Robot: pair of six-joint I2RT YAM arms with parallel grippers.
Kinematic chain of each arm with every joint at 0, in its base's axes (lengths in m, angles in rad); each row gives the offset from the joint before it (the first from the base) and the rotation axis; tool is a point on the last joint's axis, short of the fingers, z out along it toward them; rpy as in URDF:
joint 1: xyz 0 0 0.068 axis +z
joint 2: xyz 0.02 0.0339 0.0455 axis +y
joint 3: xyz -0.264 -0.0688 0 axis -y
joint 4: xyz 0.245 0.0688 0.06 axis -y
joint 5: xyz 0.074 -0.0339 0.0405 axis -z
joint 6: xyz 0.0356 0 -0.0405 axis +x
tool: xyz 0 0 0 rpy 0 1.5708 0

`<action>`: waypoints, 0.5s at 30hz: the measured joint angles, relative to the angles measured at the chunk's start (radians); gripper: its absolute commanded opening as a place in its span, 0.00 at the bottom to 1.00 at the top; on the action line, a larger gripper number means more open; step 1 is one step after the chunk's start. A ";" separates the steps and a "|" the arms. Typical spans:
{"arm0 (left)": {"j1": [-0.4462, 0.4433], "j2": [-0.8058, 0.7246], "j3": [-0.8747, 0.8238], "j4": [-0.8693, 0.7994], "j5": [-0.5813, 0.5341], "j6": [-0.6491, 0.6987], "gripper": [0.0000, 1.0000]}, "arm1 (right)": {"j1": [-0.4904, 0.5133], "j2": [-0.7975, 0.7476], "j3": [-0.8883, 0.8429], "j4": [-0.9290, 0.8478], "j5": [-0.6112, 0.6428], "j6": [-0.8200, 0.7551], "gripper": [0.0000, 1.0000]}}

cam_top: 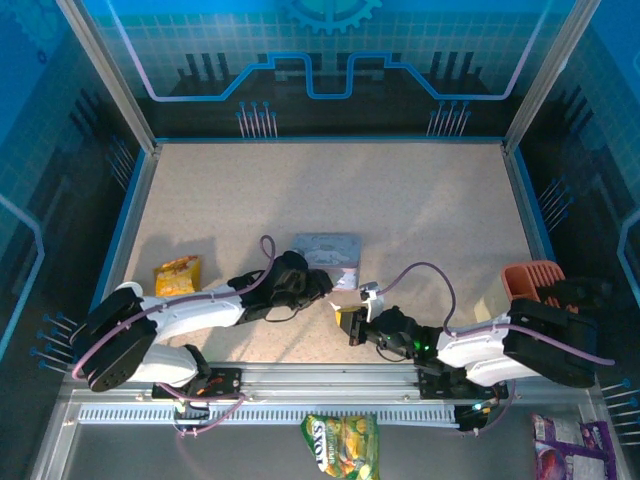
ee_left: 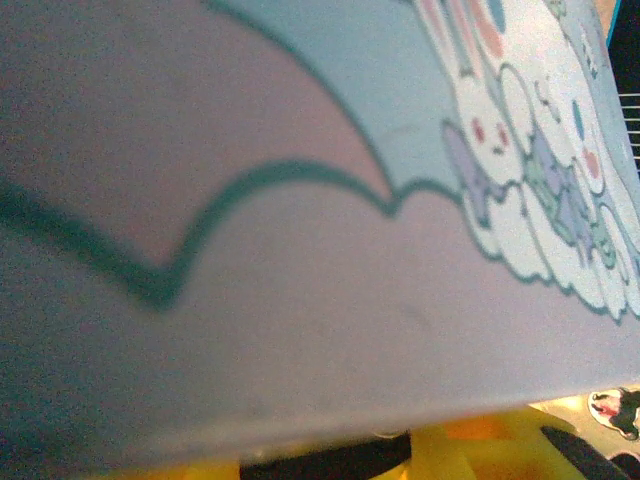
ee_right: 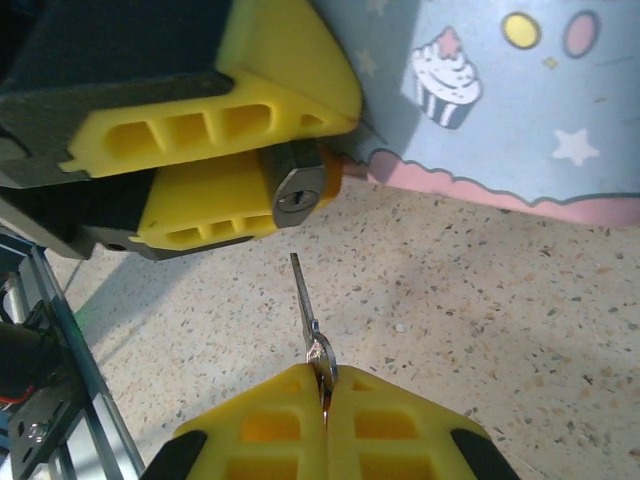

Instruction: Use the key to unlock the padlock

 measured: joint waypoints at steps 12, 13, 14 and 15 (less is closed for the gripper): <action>0.000 -0.022 -0.017 0.001 0.000 -0.017 0.16 | -0.001 0.043 0.018 0.057 0.006 -0.001 0.00; 0.000 -0.022 -0.017 0.001 0.000 -0.019 0.16 | -0.001 0.048 0.018 0.063 0.006 0.000 0.00; 0.000 -0.022 -0.018 0.001 0.000 -0.020 0.16 | -0.001 0.051 0.019 0.064 0.006 -0.001 0.00; 0.000 -0.022 -0.018 0.001 0.000 -0.020 0.16 | -0.001 0.055 0.020 0.065 0.006 0.000 0.00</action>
